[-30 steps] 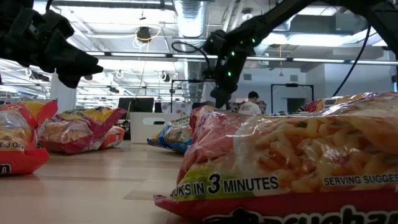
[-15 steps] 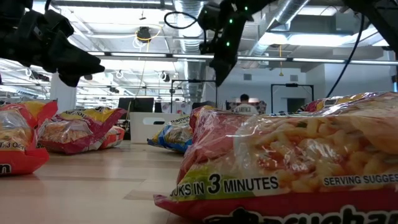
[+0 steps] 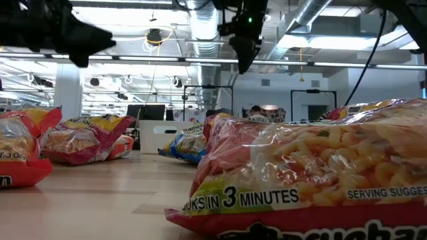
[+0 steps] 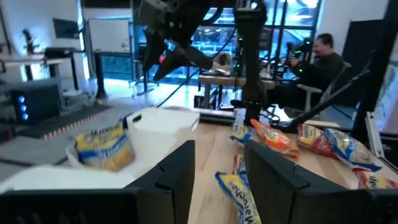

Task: Sort Maruchan noodles
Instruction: Put the red noodle pack into the right white bin

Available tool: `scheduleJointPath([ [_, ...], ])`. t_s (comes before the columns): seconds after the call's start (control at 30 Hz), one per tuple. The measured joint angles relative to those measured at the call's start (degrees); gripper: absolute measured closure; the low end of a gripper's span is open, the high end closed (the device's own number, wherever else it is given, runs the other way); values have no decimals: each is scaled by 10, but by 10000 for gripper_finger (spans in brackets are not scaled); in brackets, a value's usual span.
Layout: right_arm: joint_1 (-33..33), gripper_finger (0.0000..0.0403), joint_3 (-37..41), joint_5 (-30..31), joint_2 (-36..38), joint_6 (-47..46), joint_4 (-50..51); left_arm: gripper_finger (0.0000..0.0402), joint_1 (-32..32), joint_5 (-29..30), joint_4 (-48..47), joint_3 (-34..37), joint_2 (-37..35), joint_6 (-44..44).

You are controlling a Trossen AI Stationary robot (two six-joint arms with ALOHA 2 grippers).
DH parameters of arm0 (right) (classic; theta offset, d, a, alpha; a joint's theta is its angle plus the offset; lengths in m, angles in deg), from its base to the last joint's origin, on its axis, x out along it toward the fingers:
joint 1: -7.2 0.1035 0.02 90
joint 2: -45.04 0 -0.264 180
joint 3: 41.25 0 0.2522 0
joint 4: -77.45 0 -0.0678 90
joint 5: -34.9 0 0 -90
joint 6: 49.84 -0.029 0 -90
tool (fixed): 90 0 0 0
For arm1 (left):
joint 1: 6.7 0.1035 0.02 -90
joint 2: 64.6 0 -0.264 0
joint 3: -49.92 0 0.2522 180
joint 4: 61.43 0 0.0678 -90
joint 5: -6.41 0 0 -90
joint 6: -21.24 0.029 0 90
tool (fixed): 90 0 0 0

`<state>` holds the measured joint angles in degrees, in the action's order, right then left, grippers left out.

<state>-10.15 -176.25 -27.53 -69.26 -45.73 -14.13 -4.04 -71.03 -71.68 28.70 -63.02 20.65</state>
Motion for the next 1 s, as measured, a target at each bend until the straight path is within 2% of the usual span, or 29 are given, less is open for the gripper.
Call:
scheduleJointPath([
  [0.23, 54, 221, -63, 53, 0, -27, 57, 276, 18, -8, -129, -120, 60, -3],
  [0.43, 105, 221, -92, 107, 0, -64, 110, 276, 23, -8, -216, -229, 164, 29],
  [0.63, 151, 221, -93, 166, 1, -87, 156, 275, 23, -8, -261, -302, 272, 27],
  [0.8, 187, 221, -92, 175, 13, -82, 153, 255, 33, -9, -329, -362, 375, -12],
  [0.9, 201, 221, -92, 175, 27, -87, 154, 237, 48, -43, -388, -396, 443, -31],
  [1.0, 214, 221, -93, 177, 39, -88, 154, 227, 56, -108, -424, -414, 500, -22],
])
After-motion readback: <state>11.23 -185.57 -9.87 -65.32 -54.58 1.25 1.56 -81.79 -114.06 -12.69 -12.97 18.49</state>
